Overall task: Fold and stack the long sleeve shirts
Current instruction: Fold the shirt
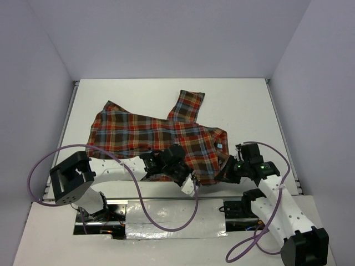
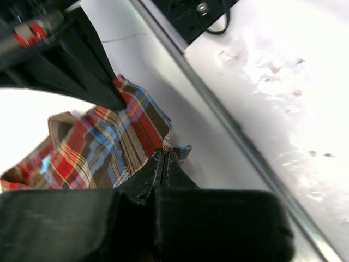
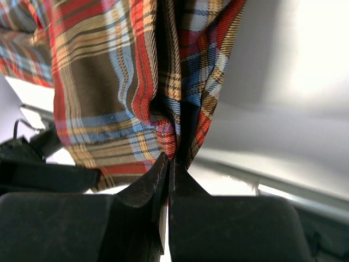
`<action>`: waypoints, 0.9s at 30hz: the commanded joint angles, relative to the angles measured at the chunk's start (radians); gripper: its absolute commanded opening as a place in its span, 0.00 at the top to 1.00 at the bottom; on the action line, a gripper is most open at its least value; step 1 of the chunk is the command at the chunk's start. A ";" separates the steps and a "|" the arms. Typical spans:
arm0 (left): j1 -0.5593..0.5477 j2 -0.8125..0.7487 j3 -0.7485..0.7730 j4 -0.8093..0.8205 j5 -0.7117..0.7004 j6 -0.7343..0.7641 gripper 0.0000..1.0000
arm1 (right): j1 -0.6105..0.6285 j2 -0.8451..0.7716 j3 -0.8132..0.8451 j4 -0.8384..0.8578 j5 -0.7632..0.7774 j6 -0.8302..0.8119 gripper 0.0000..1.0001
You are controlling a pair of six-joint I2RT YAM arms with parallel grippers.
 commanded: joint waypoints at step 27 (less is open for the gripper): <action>0.044 -0.021 -0.033 -0.040 0.189 -0.084 1.00 | 0.004 0.013 0.128 -0.174 0.073 -0.016 0.23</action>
